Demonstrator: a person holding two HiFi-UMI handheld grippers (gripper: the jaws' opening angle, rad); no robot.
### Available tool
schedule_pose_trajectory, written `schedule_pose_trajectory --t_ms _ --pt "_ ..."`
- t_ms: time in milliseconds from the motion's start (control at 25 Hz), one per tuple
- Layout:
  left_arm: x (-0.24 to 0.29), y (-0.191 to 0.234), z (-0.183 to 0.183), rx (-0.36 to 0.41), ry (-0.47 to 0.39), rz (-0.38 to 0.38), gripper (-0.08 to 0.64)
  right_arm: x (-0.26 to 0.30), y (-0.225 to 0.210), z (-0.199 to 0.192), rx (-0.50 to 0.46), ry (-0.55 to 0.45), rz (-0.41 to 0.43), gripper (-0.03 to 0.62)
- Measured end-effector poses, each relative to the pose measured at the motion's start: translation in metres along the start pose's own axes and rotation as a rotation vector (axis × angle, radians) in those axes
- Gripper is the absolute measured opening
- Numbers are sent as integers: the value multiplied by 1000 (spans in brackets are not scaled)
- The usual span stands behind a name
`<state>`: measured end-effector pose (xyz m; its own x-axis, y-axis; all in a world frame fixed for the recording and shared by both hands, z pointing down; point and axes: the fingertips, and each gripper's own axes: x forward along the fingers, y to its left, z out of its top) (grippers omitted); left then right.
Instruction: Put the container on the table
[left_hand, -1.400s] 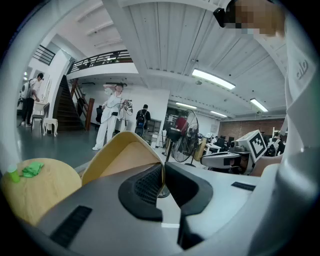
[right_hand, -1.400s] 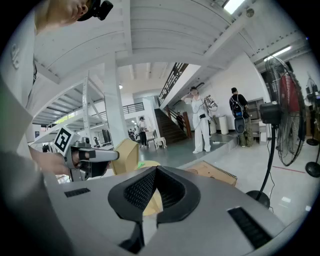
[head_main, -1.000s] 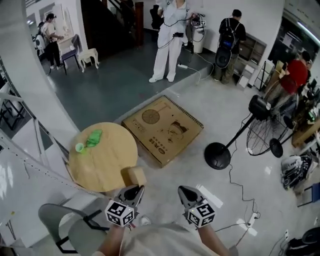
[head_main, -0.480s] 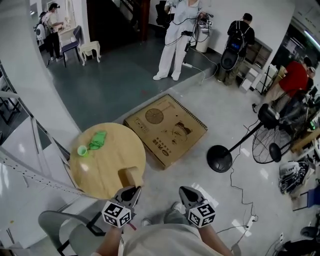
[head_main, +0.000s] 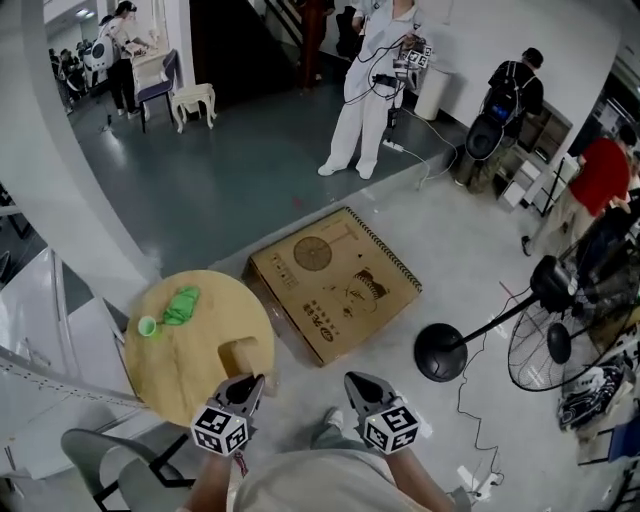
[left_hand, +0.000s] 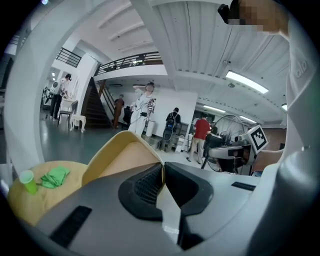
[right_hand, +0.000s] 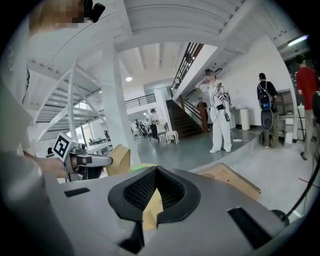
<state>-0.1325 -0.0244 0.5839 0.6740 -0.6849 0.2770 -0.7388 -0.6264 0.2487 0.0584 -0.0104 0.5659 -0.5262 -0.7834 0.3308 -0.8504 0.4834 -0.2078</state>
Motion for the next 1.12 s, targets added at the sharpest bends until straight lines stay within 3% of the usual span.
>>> schedule_pose_trajectory --t_ms 240,440,680,1120 --pt "69 16 22 -31 43 137 32 26 -81 34 -30 17 96 25" --pt "100 35 30 15 106 232 32 47 -120 50 -38 33 140 25" --pt "114 73 21 -4 168 288 32 68 -127 58 -36 47 152 25" --pt "138 177 -30 -64 316 304 32 110 -113 50 -10 112 49 25"
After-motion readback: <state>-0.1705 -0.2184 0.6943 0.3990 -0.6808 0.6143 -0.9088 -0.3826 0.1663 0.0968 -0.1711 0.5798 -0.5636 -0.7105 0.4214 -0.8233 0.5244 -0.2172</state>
